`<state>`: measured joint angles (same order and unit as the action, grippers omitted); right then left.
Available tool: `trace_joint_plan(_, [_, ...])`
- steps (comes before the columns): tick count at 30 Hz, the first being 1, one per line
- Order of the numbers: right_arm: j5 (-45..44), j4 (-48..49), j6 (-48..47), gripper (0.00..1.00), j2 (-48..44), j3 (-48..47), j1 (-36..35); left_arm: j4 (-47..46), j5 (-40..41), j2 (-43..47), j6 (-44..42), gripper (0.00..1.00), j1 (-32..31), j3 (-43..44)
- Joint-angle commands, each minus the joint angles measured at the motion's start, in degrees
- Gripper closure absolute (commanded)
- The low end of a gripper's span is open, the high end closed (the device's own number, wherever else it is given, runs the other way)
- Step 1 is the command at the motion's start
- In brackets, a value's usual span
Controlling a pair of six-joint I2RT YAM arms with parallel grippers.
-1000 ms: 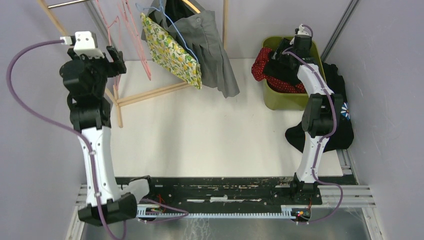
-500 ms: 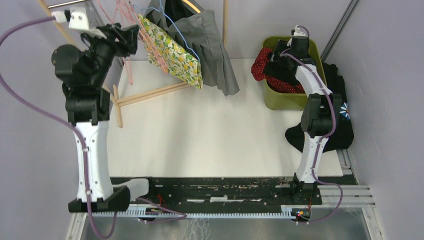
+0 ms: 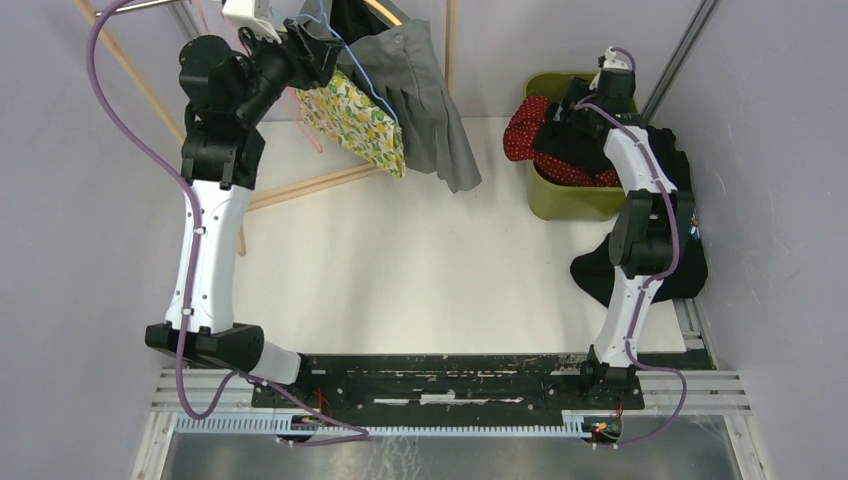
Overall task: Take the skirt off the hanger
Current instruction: Pick up the hanger from the clothesline.
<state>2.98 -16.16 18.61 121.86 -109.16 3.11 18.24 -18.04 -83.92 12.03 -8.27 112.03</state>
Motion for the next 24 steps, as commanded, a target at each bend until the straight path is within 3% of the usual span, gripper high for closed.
trace_joint_plan(1, [1.9, -0.8, -0.4, 0.18, -5.8, -4.1, -0.2, -1.6, 1.5, 0.0, 2.2, 0.38, -0.5, 1.0])
trace_joint_plan(10, [6.6, -5.1, -5.8, 0.19, -7.4, -10.6, -1.7, -4.6, 10.1, -4.7, 2.3, 0.39, -1.6, -3.1])
trace_joint_plan(24, [11.1, -5.9, -5.9, 0.2, -7.6, -14.8, -2.9, -4.0, 14.5, -17.1, 0.2, 0.4, -3.1, 8.4])
